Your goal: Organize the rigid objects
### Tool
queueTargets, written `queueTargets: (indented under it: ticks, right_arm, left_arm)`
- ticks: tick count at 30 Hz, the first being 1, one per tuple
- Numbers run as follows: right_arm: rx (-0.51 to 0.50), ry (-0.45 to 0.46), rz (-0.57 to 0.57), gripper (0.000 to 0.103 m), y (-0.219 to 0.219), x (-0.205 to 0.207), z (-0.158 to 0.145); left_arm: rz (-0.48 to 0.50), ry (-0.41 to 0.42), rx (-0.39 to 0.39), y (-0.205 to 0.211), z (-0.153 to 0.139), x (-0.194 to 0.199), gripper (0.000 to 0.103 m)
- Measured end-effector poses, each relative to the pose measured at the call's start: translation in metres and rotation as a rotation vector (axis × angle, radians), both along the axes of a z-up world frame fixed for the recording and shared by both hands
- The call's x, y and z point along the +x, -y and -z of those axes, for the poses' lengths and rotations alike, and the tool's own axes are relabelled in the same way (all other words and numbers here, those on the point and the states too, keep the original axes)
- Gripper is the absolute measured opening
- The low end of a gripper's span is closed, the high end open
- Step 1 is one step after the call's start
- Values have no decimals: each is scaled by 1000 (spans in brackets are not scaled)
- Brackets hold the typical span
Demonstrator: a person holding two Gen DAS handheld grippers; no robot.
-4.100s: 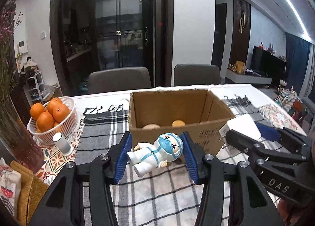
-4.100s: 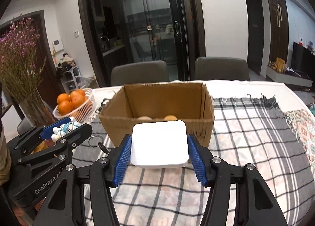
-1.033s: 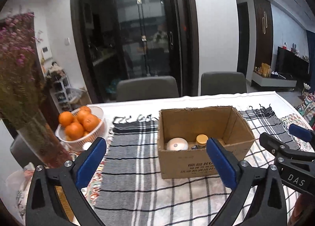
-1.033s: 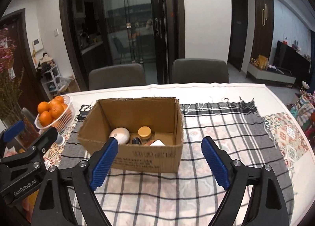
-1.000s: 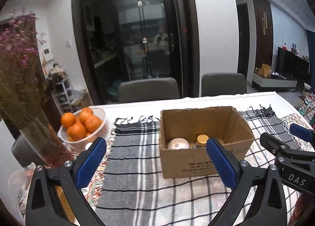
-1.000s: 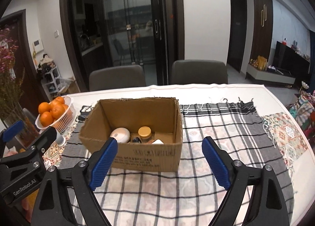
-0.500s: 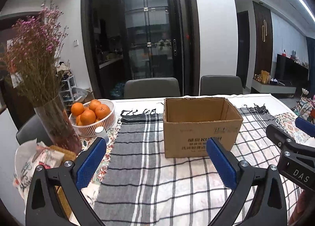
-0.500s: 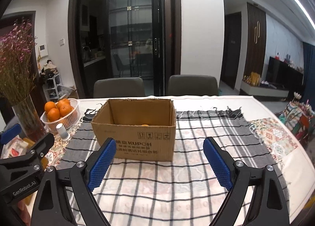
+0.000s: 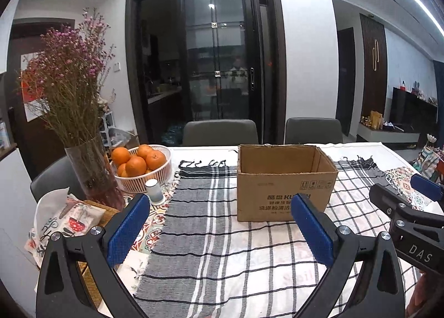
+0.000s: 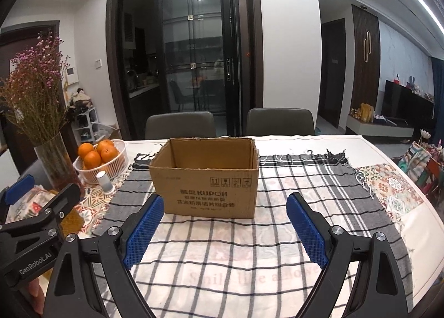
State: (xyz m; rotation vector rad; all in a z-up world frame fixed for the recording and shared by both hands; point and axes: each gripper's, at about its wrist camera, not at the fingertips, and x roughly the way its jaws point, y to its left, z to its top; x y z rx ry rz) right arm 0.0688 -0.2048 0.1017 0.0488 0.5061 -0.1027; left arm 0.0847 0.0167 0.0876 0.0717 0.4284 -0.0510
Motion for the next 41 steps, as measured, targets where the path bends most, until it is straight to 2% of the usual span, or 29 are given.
queueTargets:
  ticks: [15,41]
  right_arm:
    - [-18,26,13,91,0,-12,-1]
    - [-16,35,18,91,4,-17,-1]
  left_arm:
    - [-14,51,25,0,-2,-15,103]
    - [-8,66,17,3,-4,-21,103]
